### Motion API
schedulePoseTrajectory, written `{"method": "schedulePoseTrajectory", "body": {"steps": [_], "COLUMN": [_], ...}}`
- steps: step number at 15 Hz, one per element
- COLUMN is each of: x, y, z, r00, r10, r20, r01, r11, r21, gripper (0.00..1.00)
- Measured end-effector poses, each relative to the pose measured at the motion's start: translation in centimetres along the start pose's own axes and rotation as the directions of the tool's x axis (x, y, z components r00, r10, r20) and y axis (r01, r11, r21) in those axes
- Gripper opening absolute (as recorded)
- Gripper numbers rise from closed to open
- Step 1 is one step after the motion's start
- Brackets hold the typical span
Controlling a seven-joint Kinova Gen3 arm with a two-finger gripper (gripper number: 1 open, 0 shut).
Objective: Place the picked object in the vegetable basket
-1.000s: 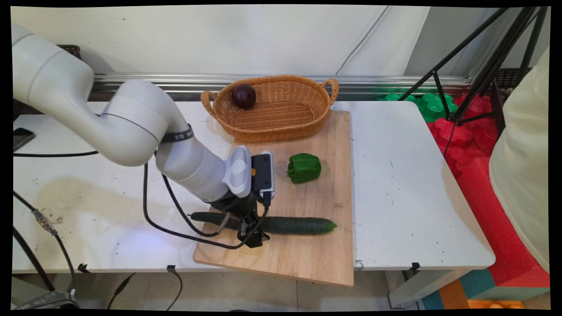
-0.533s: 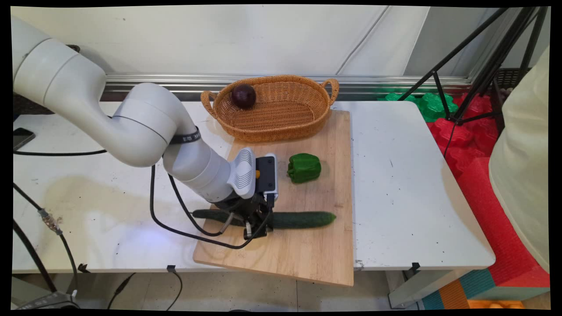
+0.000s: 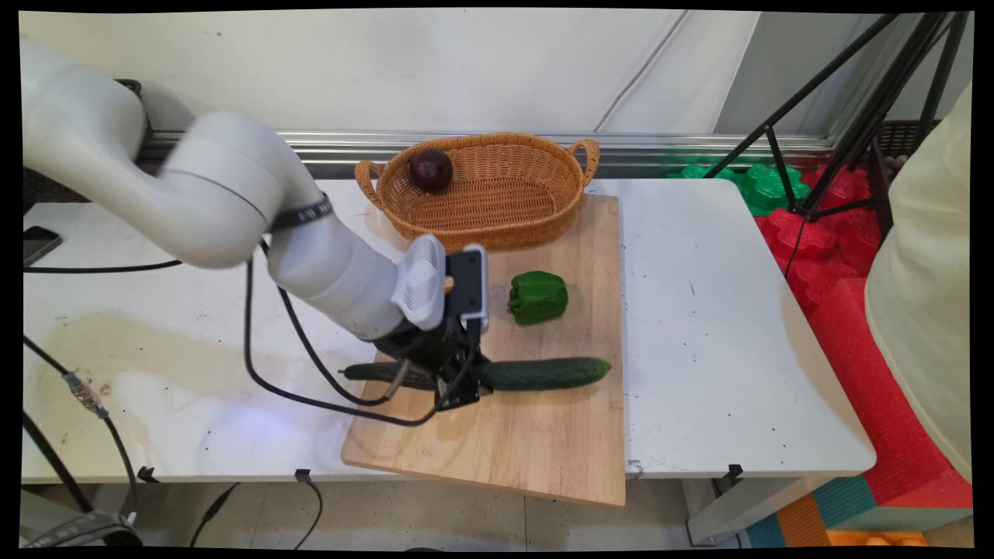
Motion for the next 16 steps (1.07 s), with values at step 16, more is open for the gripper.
{"method": "schedulePoseTrajectory", "body": {"steps": [16], "x": [5.1], "y": [-9.1], "z": [-13.0], "r00": [0.889], "r10": [-0.28], "r20": [-0.362], "r01": [0.36], "r11": [0.917], "r21": [0.174], "gripper": [0.0]}}
